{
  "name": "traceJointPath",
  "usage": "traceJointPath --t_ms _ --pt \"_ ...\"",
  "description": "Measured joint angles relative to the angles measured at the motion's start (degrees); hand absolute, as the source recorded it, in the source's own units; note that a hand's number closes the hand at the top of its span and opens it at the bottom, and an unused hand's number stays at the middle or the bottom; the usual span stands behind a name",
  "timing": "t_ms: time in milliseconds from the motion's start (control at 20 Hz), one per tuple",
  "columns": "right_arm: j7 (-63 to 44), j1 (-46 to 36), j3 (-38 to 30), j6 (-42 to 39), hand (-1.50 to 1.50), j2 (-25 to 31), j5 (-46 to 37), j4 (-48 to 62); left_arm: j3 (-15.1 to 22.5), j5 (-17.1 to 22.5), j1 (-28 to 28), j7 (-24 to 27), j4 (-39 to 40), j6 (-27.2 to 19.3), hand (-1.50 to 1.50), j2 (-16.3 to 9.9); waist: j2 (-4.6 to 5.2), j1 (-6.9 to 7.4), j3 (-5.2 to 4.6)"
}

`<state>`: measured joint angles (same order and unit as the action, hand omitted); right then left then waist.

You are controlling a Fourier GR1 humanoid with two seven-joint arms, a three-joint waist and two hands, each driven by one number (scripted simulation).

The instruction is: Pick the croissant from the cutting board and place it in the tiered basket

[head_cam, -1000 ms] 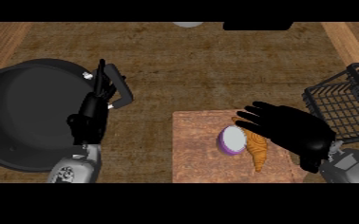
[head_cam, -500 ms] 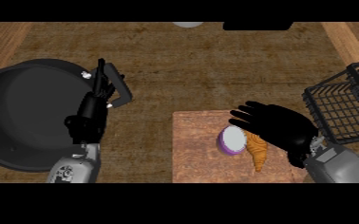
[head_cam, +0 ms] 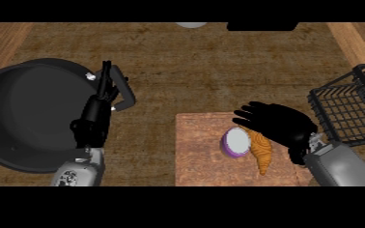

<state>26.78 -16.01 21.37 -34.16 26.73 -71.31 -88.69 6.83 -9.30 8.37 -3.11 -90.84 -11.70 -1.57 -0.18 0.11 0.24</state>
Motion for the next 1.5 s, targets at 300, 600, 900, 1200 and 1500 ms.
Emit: traceJointPath --t_ms 300,600,900,1200,1500 --pt "0.17 1.38 0.07 0.59 -1.50 -2.46 -1.92 0.90 -1.21 0.27 1.05 -0.94 0.42 1.05 0.00 -0.33 0.01 -0.09 -0.04" --pt "1.43 3.28 -1.01 3.82 1.50 -4.85 -2.58 3.94 -2.04 1.03 1.17 -0.54 0.34 2.07 0.00 -0.46 -0.04 -0.10 0.00" --pt "3.22 3.21 -1.66 11.78 1.50 -6.75 -4.18 5.98 -2.78 1.47 1.52 0.17 0.76 2.49 0.00 -0.56 -0.12 -0.11 -0.01" --pt "0.19 8.20 -2.99 19.55 1.50 -6.46 -7.45 4.17 -2.84 0.89 1.03 -0.52 0.47 2.02 0.00 -0.55 -0.55 -0.79 -0.28" --pt "-11.40 19.81 -12.83 21.19 1.50 -3.59 -7.82 0.41 -3.44 0.47 -1.50 -0.59 -1.35 1.09 0.00 -1.08 -1.27 -3.10 -0.43"
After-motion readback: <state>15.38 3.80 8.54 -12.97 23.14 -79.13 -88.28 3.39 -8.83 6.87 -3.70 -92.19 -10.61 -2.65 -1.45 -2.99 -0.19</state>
